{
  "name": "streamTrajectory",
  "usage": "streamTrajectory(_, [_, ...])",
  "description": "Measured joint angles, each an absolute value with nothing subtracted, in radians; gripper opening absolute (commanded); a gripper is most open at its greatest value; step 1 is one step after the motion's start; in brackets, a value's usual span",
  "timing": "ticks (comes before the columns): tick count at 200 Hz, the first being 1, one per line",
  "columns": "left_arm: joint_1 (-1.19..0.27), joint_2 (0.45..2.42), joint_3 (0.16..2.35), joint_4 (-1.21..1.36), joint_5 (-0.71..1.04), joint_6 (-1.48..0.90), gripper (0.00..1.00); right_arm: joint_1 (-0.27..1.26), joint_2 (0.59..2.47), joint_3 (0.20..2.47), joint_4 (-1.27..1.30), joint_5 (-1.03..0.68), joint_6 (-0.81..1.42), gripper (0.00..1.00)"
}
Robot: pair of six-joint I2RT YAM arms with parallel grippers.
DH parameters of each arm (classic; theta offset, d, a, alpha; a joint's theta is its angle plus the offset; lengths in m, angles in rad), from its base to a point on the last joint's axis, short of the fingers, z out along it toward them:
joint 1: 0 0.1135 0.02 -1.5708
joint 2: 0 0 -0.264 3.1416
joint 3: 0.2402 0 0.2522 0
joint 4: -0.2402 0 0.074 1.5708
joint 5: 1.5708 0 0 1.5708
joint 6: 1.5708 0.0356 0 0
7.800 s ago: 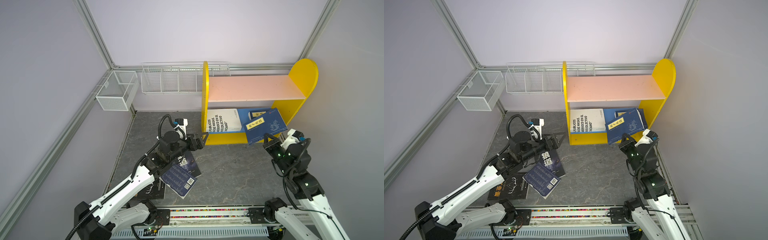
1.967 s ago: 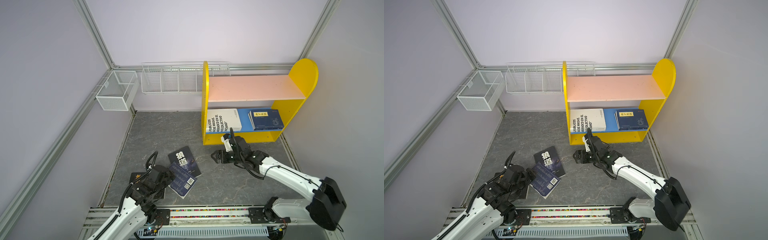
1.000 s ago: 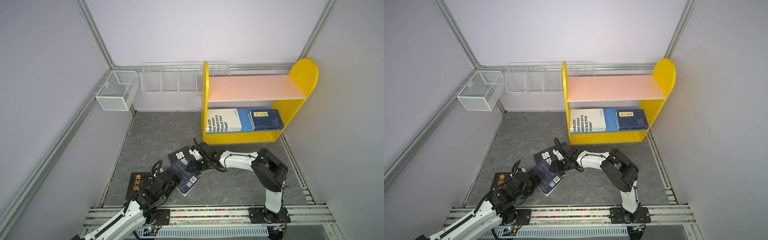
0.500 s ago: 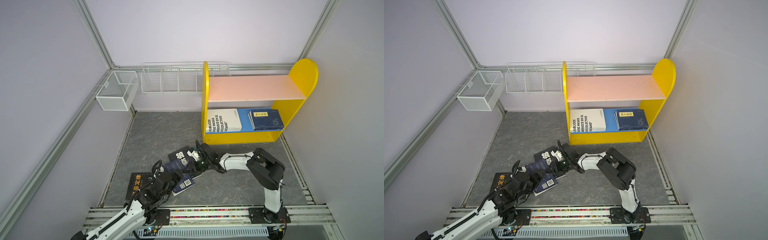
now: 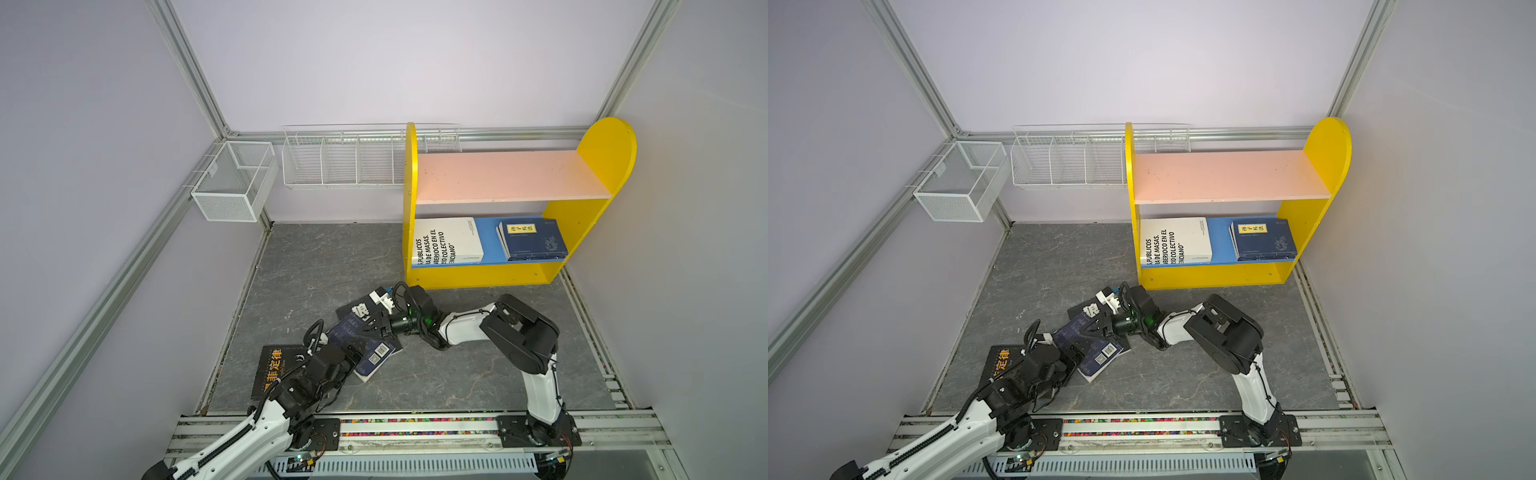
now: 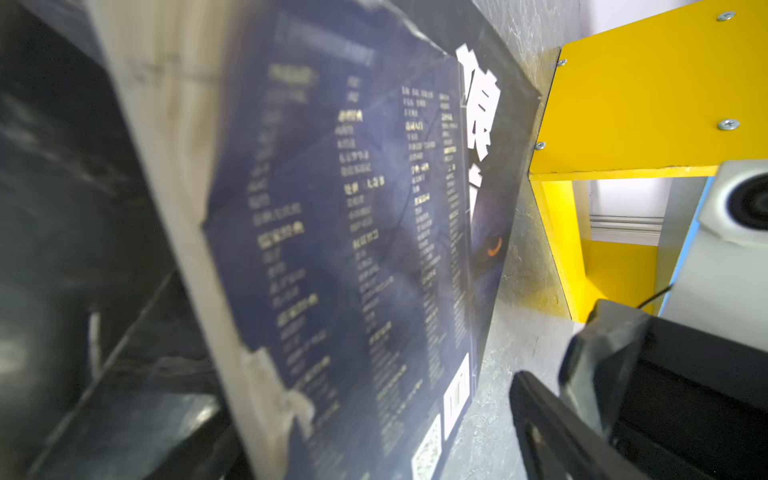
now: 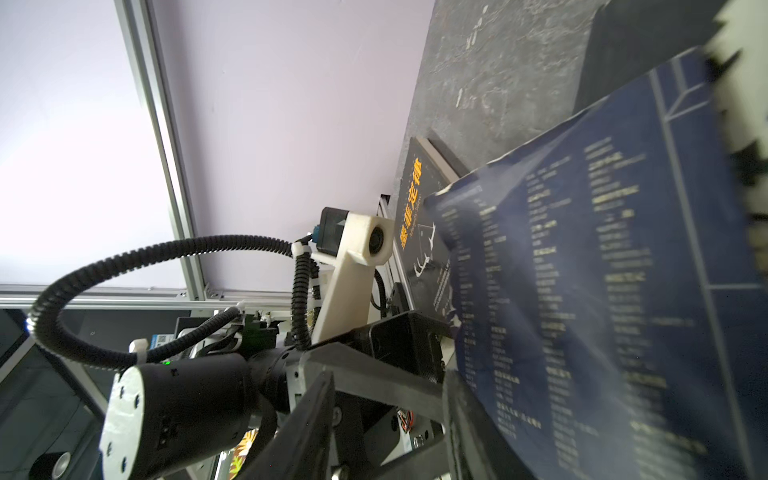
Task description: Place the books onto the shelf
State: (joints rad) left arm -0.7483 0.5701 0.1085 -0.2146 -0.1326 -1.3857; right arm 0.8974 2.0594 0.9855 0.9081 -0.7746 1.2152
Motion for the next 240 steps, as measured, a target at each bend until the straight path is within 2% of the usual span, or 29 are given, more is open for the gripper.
streamTrajectory(11, [-0.748,0.561,0.108,-0.223,-0.133,-1.386,0.84,0.896,2.064,0.97,0.931,-0.765,1.224,0.5])
streamTrajectory(38, [-0.748,0.539,0.104,-0.254,-0.136,-1.386,0.79,0.879,2.033,0.938,0.841,-0.712,1.172,0.51])
streamTrajectory(60, [-0.748,0.522,0.097,-0.259,-0.142,-1.387,0.8,0.864,1.955,0.963,0.543,-0.592,1.023,0.5])
streamTrajectory(79, [-0.748,0.52,0.093,-0.251,-0.155,-1.387,0.81,0.869,1.911,1.077,0.228,-0.435,0.857,0.49])
streamTrajectory(106, [-0.748,0.527,0.086,-0.228,-0.172,-1.386,0.81,0.889,1.909,1.177,0.039,-0.336,0.727,0.46])
streamTrajectory(152, [-0.745,0.547,0.075,-0.184,-0.187,-1.364,0.74,0.931,1.981,1.216,-0.065,-0.287,0.664,0.36])
streamTrajectory(189, [-0.74,0.517,0.075,-0.184,-0.187,-1.318,0.69,0.939,2.002,1.237,-0.065,-0.289,0.655,0.34])
streamTrajectory(240, [-0.74,0.468,0.14,-0.156,-0.179,-1.268,0.67,0.939,2.015,1.236,-0.027,-0.321,0.661,0.34])
